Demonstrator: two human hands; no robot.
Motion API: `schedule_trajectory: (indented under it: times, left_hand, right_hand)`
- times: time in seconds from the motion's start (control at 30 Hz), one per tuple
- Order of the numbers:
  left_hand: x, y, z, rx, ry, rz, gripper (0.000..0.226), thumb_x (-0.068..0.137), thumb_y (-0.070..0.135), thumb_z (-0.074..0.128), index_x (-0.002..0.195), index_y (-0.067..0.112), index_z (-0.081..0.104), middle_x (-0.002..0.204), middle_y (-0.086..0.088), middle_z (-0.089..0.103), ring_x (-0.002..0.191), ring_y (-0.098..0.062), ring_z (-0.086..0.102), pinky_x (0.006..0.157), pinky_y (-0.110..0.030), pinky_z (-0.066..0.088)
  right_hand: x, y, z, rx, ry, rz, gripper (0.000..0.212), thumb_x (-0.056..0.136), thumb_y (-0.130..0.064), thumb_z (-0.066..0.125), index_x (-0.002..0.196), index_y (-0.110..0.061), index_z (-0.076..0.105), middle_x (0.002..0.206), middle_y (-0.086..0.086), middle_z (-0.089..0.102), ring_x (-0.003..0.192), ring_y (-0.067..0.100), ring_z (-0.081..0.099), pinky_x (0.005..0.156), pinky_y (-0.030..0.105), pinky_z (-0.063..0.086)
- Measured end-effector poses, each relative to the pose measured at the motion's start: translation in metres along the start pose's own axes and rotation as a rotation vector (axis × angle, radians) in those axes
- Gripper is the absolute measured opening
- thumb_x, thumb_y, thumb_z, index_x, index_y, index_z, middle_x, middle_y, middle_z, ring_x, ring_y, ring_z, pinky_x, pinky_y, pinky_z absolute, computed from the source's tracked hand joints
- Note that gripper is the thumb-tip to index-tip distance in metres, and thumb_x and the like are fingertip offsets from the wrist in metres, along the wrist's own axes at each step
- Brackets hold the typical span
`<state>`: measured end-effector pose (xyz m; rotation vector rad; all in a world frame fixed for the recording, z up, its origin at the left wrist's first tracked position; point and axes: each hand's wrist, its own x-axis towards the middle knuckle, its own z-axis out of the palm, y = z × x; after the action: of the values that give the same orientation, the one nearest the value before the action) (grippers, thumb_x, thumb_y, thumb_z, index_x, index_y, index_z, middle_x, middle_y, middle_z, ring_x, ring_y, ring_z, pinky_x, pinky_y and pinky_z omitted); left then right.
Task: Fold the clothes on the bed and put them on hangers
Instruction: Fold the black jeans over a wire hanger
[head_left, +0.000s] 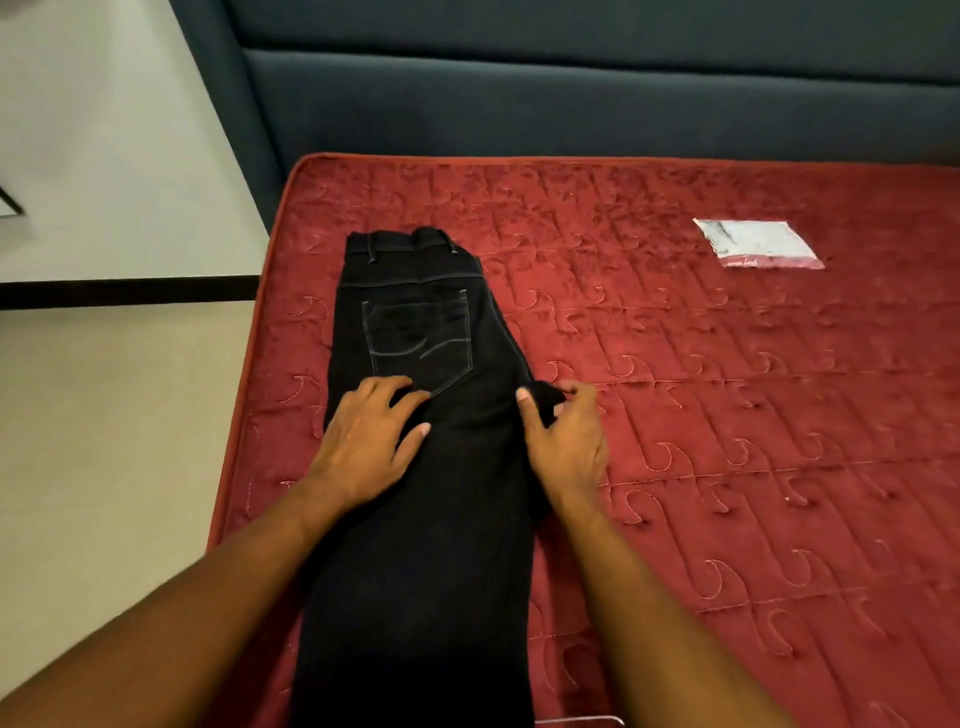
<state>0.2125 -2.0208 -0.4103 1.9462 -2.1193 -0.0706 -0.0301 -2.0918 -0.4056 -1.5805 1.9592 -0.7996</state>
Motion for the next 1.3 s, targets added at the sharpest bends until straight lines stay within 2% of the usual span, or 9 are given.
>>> schedule_trajectory:
  times: [0.17,0.27,0.37,0.53,0.63,0.83,1.03,1.17,1.3]
  left_hand:
    - [0.014,-0.018,0.011,0.107,-0.073,-0.027,0.063,0.1,0.056,0.03,0.151,0.023,0.047,0.159,-0.014,0.037,0.15,-0.031,0.029,0.122,-0.05,0.024]
    - [0.033,-0.038,0.008,0.124,-0.055,-0.159,0.067,0.099,0.059,0.028,0.158,0.028,0.032,0.168,-0.012,0.018,0.156,-0.032,0.01,0.123,-0.059,0.012]
    - [0.065,-0.061,0.009,0.099,-0.09,-0.239,0.072,0.097,0.066,0.021,0.162,0.036,0.011,0.171,-0.008,-0.002,0.156,-0.033,-0.008,0.117,-0.071,0.005]
    - [0.14,-0.102,0.019,0.138,-0.179,-0.246,0.073,0.093,0.074,0.007,0.159,0.046,-0.005,0.17,0.004,-0.015,0.155,-0.034,-0.015,0.113,-0.078,0.003]
    - [0.162,-0.115,0.032,0.104,-0.24,-0.281,0.071,0.095,0.076,0.017,0.156,0.052,-0.008,0.168,0.013,-0.016,0.155,-0.038,-0.008,0.113,-0.078,-0.002]
    - [0.154,-0.116,0.032,-0.042,-0.247,-0.253,0.073,0.097,0.071,0.034,0.158,0.052,-0.001,0.168,0.013,-0.017,0.154,-0.039,-0.012,0.114,-0.074,-0.01]
    - [0.056,-0.084,0.026,-0.053,-0.224,-0.181,0.081,0.09,0.076,0.021,0.161,0.04,0.007,0.171,-0.001,-0.008,0.155,-0.042,-0.002,0.122,-0.061,0.001]
    - [0.03,-0.065,0.02,-0.138,-0.199,-0.245,0.078,0.093,0.075,0.021,0.161,0.04,0.008,0.171,-0.003,-0.004,0.156,-0.035,-0.005,0.124,-0.06,-0.002]
    - [-0.004,-0.047,0.014,-0.147,-0.214,-0.232,0.078,0.091,0.079,0.024,0.16,0.045,0.009,0.171,-0.002,-0.009,0.156,-0.034,-0.009,0.121,-0.061,-0.006]
  right_hand:
    - [0.021,-0.019,0.008,-0.343,0.18,-0.164,0.05,0.067,-0.004,0.072,0.111,-0.02,0.055,0.111,0.007,0.057,0.104,0.03,0.057,0.086,0.04,0.045]
    - [0.027,-0.052,0.038,-0.249,-0.004,-0.728,0.052,0.069,-0.01,0.069,0.12,-0.019,0.062,0.123,0.004,0.059,0.119,0.028,0.055,0.1,0.039,0.044]
    - [0.043,-0.071,0.082,-0.408,-0.358,-0.96,0.066,0.097,-0.039,0.054,0.157,-0.017,0.037,0.167,0.003,0.027,0.157,0.024,0.017,0.127,0.049,0.015]
    - [0.119,-0.091,0.137,-0.693,-0.351,-0.948,0.076,0.102,-0.064,0.018,0.165,-0.023,0.006,0.172,-0.007,0.0,0.159,0.023,-0.007,0.126,0.057,0.005]
    - [0.132,-0.072,0.149,-0.631,-0.274,-0.824,0.085,0.099,-0.072,0.013,0.165,-0.019,0.001,0.172,0.002,-0.01,0.158,0.02,-0.011,0.128,0.049,-0.005]
    - [0.128,-0.078,0.141,-0.648,-0.381,-0.717,0.088,0.098,-0.074,0.015,0.164,-0.019,-0.006,0.171,0.005,-0.018,0.157,0.02,-0.016,0.126,0.054,-0.005]
    - [0.087,-0.02,0.077,-0.686,-0.407,-0.664,0.075,0.1,-0.07,0.013,0.164,-0.034,-0.002,0.173,-0.001,-0.005,0.159,0.023,-0.002,0.126,0.057,0.004]
    - [0.064,-0.012,0.054,-0.722,-0.284,-0.47,0.073,0.104,-0.064,0.009,0.165,-0.026,-0.002,0.173,0.003,-0.001,0.159,0.028,-0.003,0.124,0.063,0.0]
    - [0.015,-0.007,0.041,-0.621,-0.311,-0.722,0.08,0.1,-0.074,0.023,0.165,-0.028,0.012,0.172,-0.001,0.007,0.159,0.024,0.003,0.127,0.054,0.001]
